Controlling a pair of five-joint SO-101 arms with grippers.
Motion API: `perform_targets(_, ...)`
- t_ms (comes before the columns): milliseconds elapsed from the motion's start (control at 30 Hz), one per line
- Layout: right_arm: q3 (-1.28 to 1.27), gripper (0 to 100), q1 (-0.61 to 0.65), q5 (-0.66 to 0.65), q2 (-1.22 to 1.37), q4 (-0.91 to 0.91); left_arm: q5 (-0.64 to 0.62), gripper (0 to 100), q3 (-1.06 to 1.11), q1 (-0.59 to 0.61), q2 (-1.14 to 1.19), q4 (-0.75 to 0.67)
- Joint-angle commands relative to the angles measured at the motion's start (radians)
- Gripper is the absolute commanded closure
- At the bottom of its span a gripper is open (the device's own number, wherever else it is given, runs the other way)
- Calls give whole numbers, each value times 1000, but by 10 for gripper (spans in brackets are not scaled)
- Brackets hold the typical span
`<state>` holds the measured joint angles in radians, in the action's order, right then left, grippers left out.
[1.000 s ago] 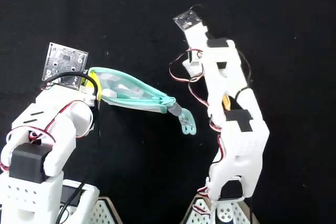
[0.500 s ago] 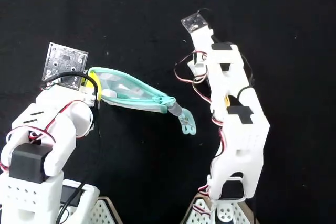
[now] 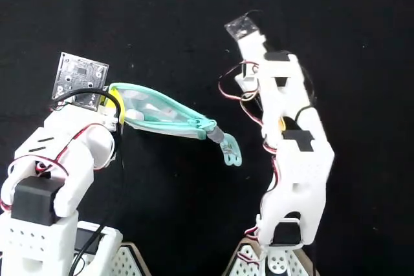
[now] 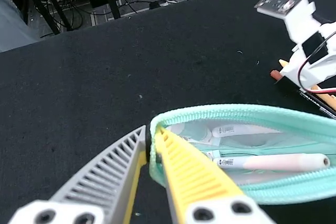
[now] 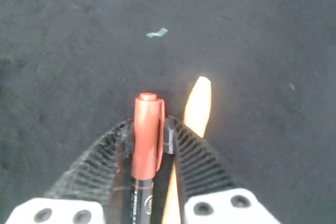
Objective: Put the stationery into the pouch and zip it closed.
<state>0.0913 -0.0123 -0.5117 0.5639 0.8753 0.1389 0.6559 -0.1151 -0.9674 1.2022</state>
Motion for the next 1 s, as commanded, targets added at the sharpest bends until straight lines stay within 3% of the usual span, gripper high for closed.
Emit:
perform_targets(0, -31, 986, -37, 46, -185, 69, 5, 970, 186, -10, 51, 23)
perform_targets(267, -173, 986, -210, 49, -573, 292, 5, 970, 186, -10, 51, 25)
perform_targets(500, -364, 986, -417, 3, -717, 311, 5, 970, 186, -10, 51, 23)
perform_targets(800, -769, 986, -569, -87, -627, -100, 5, 970, 188, -10, 51, 25)
perform_targets(967, -826, 986, -609, -140, -561, -173, 5, 970, 188, -10, 52, 23)
